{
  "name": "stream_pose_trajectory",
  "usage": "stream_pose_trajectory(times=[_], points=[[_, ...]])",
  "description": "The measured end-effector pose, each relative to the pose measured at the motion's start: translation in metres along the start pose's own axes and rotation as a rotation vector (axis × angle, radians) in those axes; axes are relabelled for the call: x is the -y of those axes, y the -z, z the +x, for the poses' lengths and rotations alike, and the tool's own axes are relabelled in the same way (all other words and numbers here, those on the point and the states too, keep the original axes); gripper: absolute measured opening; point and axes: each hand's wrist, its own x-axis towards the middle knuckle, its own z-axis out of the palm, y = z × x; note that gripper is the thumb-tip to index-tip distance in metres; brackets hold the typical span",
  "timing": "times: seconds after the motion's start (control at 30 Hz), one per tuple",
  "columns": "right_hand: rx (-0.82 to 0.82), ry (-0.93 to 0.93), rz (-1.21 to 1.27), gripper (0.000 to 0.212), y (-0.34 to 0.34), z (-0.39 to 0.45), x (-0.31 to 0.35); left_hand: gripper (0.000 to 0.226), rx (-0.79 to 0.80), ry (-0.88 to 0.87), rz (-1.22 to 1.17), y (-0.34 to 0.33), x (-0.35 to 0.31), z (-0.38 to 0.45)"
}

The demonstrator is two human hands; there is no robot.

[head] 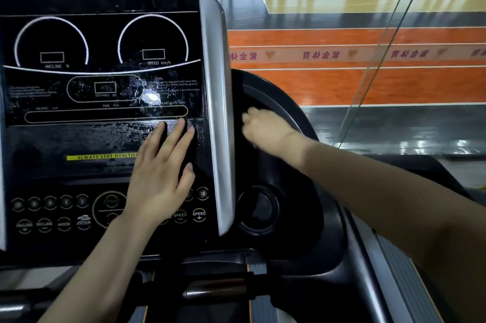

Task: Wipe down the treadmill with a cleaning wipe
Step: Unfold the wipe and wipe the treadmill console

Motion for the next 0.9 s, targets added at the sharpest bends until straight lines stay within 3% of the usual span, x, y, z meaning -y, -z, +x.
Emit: stream_pose_trajectory(times=[0.1, 0.17, 0.27, 0.47, 0.53, 0.67, 0.73, 0.83, 0.9], points=[[0.083, -0.099, 0.071, 0.025, -0.018, -0.012, 0.012, 0.063, 0.001, 0.000, 0.026, 0.000, -0.001, 0.000], [0.241, -0.170, 0.127, 0.033, -0.039, -0.034, 0.043, 0.063, -0.002, 0.001, 0.033, 0.000, 0.000, 0.000], [0.502, -0.096, 0.129, 0.044, -0.059, -0.064, 0.081, 0.063, -0.007, -0.012, 0.025, 0.000, 0.000, 0.000], [0.623, -0.131, 0.145, 0.021, -0.068, -0.063, 0.073, 0.062, -0.037, -0.047, 0.010, 0.001, 0.002, -0.001], [0.539, -0.136, 0.137, 0.022, -0.073, -0.072, 0.074, 0.061, -0.044, -0.063, 0.017, 0.001, 0.004, -0.001], [0.198, -0.132, -0.050, 0.013, -0.062, -0.077, 0.056, 0.062, -0.035, -0.066, 0.028, 0.000, 0.005, 0.000], [0.213, -0.107, -0.059, 0.015, -0.043, -0.061, 0.040, 0.062, -0.030, -0.062, 0.031, 0.000, 0.004, 0.000], [0.040, 0.030, -0.117, 0.007, -0.005, -0.023, 0.002, 0.063, -0.027, -0.058, 0.038, 0.000, 0.004, 0.000], [0.000, 0.161, -0.161, 0.025, 0.010, 0.002, -0.017, 0.063, -0.024, -0.056, 0.049, 0.000, 0.004, 0.000]])
